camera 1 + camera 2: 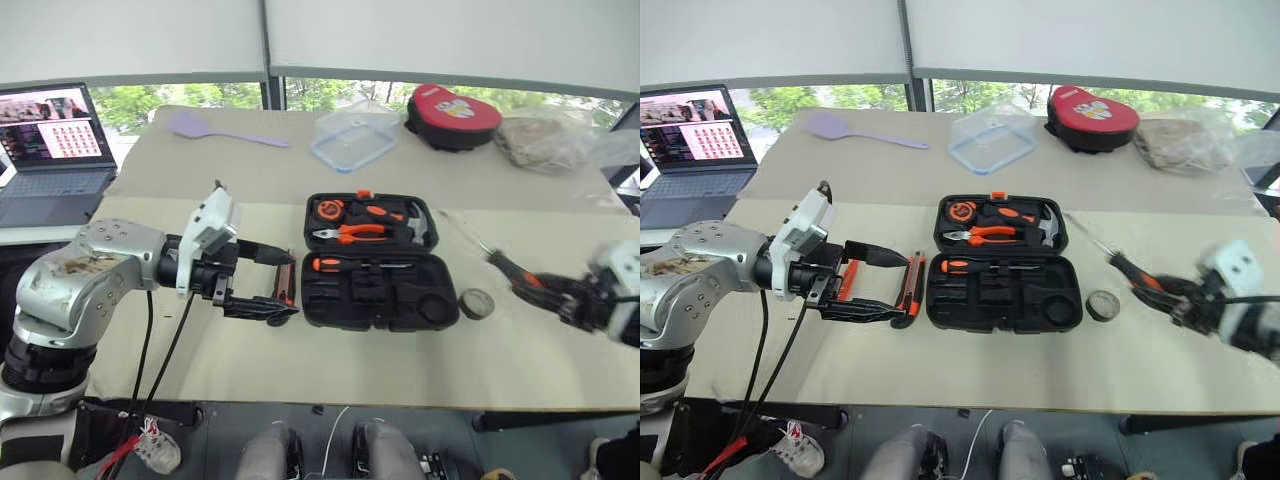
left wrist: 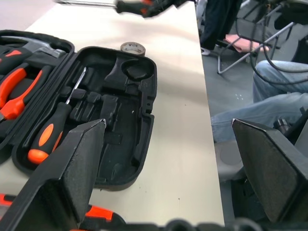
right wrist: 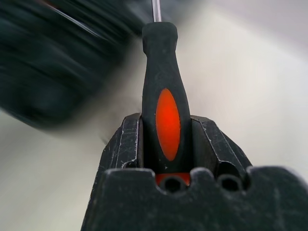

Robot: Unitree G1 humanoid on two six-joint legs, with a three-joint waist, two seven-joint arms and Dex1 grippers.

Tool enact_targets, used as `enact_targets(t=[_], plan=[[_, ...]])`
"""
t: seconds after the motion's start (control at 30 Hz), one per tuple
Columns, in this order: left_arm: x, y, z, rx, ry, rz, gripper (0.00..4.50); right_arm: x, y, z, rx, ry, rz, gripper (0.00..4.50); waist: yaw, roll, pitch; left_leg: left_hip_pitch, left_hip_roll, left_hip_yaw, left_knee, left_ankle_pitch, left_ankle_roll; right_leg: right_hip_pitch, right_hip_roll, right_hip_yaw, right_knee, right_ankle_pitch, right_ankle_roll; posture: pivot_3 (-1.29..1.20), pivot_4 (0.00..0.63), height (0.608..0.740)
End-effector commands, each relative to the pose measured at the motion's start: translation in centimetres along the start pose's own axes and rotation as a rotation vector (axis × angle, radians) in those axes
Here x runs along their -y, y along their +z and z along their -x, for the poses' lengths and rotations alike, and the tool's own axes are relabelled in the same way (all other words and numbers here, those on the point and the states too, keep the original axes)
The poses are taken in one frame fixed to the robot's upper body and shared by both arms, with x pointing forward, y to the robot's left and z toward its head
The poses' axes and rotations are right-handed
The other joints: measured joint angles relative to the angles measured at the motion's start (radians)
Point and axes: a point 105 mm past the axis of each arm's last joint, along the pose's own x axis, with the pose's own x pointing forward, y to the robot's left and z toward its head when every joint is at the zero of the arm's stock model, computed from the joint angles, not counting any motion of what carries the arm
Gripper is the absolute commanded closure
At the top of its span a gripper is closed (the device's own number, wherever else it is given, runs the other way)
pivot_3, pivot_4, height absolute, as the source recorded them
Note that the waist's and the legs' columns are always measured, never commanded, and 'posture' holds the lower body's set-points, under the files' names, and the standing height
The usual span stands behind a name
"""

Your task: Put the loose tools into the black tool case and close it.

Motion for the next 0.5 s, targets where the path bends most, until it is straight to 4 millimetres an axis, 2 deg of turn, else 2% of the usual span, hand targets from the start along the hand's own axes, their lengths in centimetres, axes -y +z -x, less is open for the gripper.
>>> enact_targets(t=[0.03,0.17,0.5], plan=[[-0.3,0.6,0.2,-0.002,0.007,-0.049,0.0,-2.3,2.0,-2.5,0.033,0.254,0.159,3.48,0.002,0.0,0.0,0.0,0.0,-0.001,0.0,0.0,0.0,0.0,0.0,0.0,0.0,0.0,-0.001,0.0,0.15,0.731],[-0.6,0.3,0.2,-0.039,0.018,-0.091,0.0,-1.5,1.2,-4.8,-0.026,0.305,0.375,3.48,0.021,0.0,0.0,-0.003,-0.001,-0.001,0.0,0.0,0.0,-0.001,0.0,0.0,-0.001,0.001,-0.003,0.0,0.15,0.731],[-1.5,0.4,0.7,-0.052,0.054,-0.113,0.0,1.3,-0.7,-7.4,-0.128,0.323,0.567,3.48,0.013,0.0,0.001,-0.004,-0.001,-0.001,0.001,0.0,0.0,-0.001,0.001,-0.001,-0.001,0.001,-0.003,0.0,0.15,0.731]])
